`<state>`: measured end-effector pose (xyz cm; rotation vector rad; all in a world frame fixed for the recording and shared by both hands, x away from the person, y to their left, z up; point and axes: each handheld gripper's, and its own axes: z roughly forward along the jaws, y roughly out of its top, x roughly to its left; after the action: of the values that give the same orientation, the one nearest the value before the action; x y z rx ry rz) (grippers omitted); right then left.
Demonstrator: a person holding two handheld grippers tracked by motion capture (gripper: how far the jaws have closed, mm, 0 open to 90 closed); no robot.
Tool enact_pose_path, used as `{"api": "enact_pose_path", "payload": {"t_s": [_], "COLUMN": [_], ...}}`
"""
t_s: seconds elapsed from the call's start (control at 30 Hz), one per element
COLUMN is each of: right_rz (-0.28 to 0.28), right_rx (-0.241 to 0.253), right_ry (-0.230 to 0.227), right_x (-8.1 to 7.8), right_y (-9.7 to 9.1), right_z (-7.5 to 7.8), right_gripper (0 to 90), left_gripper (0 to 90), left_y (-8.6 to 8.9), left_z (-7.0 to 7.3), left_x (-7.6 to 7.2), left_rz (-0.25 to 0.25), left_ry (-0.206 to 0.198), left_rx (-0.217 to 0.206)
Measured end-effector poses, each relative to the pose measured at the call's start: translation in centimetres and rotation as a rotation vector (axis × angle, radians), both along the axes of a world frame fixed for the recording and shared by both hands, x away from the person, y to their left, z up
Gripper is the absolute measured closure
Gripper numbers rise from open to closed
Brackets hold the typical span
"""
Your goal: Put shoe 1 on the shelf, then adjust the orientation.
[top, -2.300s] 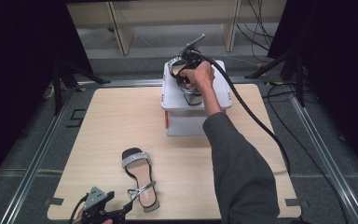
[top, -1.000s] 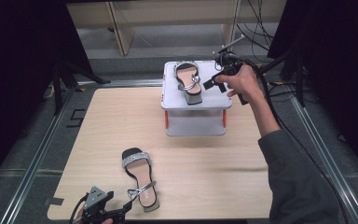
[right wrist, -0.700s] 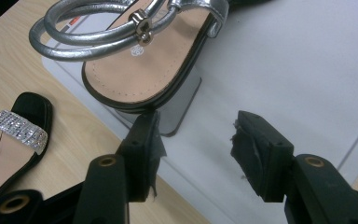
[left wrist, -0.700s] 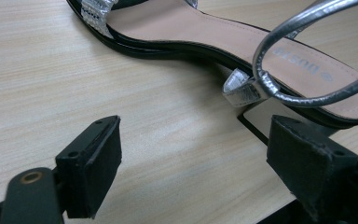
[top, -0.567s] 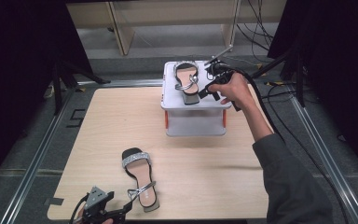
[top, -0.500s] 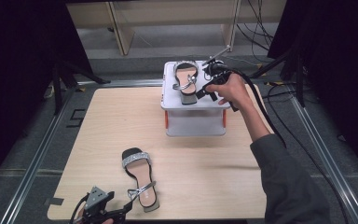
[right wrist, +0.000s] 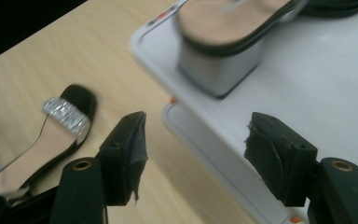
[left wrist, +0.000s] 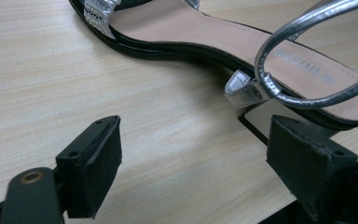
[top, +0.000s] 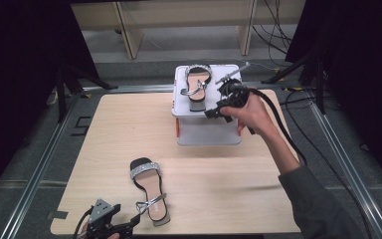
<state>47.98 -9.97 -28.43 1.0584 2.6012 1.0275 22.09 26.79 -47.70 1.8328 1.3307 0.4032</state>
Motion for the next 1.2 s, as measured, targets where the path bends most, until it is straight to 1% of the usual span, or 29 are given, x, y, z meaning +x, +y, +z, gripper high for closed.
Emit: {"api": "enact_pose_path", "payload": {"t_s": [0.03,0.07,0.13,0.2,0.3,0.33,0.37,0.4,0.43,0.47,0.5,0.53,0.57,0.6,0.63,0.7,0.73,0.77,0.8,0.83,0.87,0.93,0.97,1.0,1.03,1.07,1.1,1.13,1.2], "right_rz": [0.04,0.065,0.115,0.154,0.187,0.217,0.221,0.243,0.241,0.272,0.281,0.272,0.27,0.274,0.275,0.276,0.281,0.288,0.301,0.309,0.309,0.315,0.323,0.324,0.326,0.342,0.346,0.352,0.372], "right_rx": [-0.006,0.005,0.006,0.002,0.029,0.029,0.028,0.021,0.021,-0.007,-0.007,0.004,0.019,0.019,0.018,-0.003,-0.012,-0.009,-0.023,-0.025,-0.023,-0.007,0.002,0.007,0.001,-0.013,-0.031,-0.03,-0.02], "right_ry": [-0.024,-0.038,-0.039,-0.035,-0.002,-0.019,0.003,-0.012,0.006,0.018,0.019,0.003,0.007,0.022,0.029,0.045,0.051,0.054,0.06,0.073,0.073,0.075,0.086,0.089,0.082,0.08,0.084,0.079,0.077], "right_x": [-0.7,-1.4,-2.9,-4.5,-6.8,-7.2,-7.9,-8.4,-8.9,-9.1,-9.3,-9.4,-9.6,-9.8,-10.0,-10.5,-10.7,-10.8,-10.9,-11.1,-11.2,-11.5,-11.7,-11.8,-12.0,-12.2,-12.5,-12.7,-13.2], "right_y": [0.0,0.0,0.0,0.1,0.3,0.3,0.4,0.4,0.4,0.5,0.4,0.2,0.1,0.0,0.0,0.1,0.3,0.5,0.7,1.0,1.2,1.7,1.9,2.1,2.4,2.6,2.9,3.1,3.7], "right_z": [-0.5,-1.2,-2.5,-3.9,-6.1,-6.8,-7.4,-8.0,-8.6,-8.9,-9.1,-9.1,-9.4,-9.7,-10.1,-11.0,-11.5,-12.1,-12.5,-12.9,-13.3,-13.8,-14.0,-14.1,-14.3,-14.5,-14.6,-14.7,-14.9], "right_gripper": [38.4,38.9,39.6,40.7,41.9,42.6,42.9,43.5,44.1,42.9,43.2,43.6,43.8,43.8,43.8,43.8,43.8,43.5,41.5,39.6,38.2,35.0,34.4,33.3,30.5,26.4,22.9,22.1,22.1], "left_gripper": [17.6,17.6,18.0,18.2,18.3,18.4,18.5,18.7,19.0,19.1,19.2,19.2,19.3,19.3,19.2,19.2,19.2,19.1,19.1,19.1,19.0,19.0,18.9,18.9,19.0,18.9,18.9,18.9,18.9], "left_y": [0.0,0.1,0.2,0.3,0.6,0.7,0.8,0.9,0.9,0.9,1.0,1.1,1.2,1.3,1.3,1.3,1.4,1.3,1.3,1.3,1.3,1.4,1.4,1.5,1.5,1.5,1.4,1.4,1.3], "left_z": [0.0,0.0,-0.1,-0.1,-0.2,-0.3,-0.3,-0.4,-0.3,-0.2,-0.2,-0.1,-0.1,0.0,0.0,-0.1,-0.1,-0.1,-0.1,-0.1,-0.1,-0.1,0.0,-0.1,-0.1,-0.1,-0.2,-0.1,-0.2], "left_x": [0.0,0.0,0.0,0.1,0.2,0.2,0.2,0.3,0.2,0.2,0.2,0.1,0.1,0.1,0.1,0.1,0.2,0.2,0.1,0.1,0.1,0.1,0.1,0.1,0.1,0.1,0.1,0.0,0.1], "left_rz": [0.004,0.004,0.003,0.015,0.031,0.039,0.046,0.048,0.062,0.054,0.057,0.065,0.065,0.071,0.075,0.081,0.074,0.069,0.071,0.073,0.071,0.077,0.083,0.079,0.081,0.079,0.077,0.072,0.07], "left_ry": [0.003,0.004,0.006,0.005,0.021,0.028,0.032,0.03,0.032,0.02,0.017,0.023,0.012,0.018,0.016,0.019,0.018,0.016,0.014,0.018,0.013,0.016,0.025,0.021,0.024,0.027,0.014,0.021,0.013], "left_rx": [0.001,-0.001,0.006,-0.003,0.001,0.004,0.002,0.005,0.006,0.008,0.003,0.008,0.003,0.011,0.01,0.01,0.016,0.012,0.014,0.017,0.013,0.014,0.017,0.017,0.02,0.027,0.014,0.026,0.021]}}
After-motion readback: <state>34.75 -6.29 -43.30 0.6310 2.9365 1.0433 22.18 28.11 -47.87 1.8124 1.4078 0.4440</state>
